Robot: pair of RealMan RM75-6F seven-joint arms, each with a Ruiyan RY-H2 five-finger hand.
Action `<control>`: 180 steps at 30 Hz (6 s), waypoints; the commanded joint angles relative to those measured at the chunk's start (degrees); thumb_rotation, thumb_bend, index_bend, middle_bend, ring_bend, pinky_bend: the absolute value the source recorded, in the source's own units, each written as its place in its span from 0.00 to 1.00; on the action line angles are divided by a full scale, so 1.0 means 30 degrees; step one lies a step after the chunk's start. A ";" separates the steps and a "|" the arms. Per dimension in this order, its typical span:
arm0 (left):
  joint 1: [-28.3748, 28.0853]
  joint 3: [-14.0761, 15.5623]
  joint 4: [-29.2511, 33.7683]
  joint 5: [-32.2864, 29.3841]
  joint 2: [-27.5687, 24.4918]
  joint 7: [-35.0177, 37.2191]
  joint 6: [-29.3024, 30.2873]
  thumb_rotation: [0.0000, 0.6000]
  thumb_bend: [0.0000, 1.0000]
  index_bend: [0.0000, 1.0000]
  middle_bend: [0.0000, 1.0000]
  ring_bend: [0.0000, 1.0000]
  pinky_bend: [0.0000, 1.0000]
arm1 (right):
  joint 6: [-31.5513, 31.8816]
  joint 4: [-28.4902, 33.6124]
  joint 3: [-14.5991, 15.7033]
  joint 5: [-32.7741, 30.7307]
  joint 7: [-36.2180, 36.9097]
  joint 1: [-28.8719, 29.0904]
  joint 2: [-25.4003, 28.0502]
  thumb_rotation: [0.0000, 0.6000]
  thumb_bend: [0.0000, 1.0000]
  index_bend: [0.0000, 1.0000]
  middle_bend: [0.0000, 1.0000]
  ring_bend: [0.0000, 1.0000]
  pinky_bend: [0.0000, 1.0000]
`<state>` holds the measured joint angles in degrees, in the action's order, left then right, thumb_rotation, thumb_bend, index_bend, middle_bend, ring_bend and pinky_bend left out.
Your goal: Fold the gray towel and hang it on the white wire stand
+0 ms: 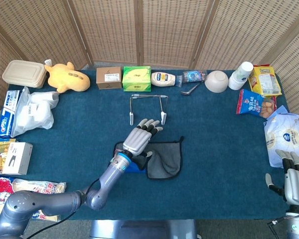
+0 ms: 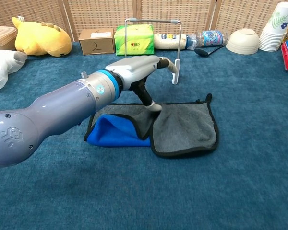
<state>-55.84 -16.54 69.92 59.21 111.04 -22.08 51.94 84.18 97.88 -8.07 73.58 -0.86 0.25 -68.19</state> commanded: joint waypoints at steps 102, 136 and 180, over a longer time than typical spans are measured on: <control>0.4165 0.3322 0.6786 0.2115 -0.5044 0.0481 0.0960 1.00 0.38 0.42 0.08 0.00 0.00 | 0.0066 0.0117 0.0208 0.0192 -0.0155 0.0178 -0.0186 1.00 0.37 0.14 0.15 0.03 0.00; 0.4545 0.2099 0.4887 0.1493 -0.4272 0.1828 0.2265 1.00 0.46 0.62 0.16 0.00 0.00 | 0.0335 0.0155 0.0177 0.0394 -0.0167 0.0057 -0.0219 1.00 0.37 0.14 0.15 0.02 0.00; 0.5113 0.1921 0.3803 0.1857 -0.3968 0.1960 0.2625 1.00 0.34 0.07 0.00 0.00 0.00 | 0.0383 0.0476 0.0156 0.0354 -0.0498 0.0047 -0.0140 1.00 0.37 0.14 0.15 0.01 0.00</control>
<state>-40.73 -10.87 80.59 64.31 99.54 -16.29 59.40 85.34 99.31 -7.60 74.65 -2.36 0.39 -68.62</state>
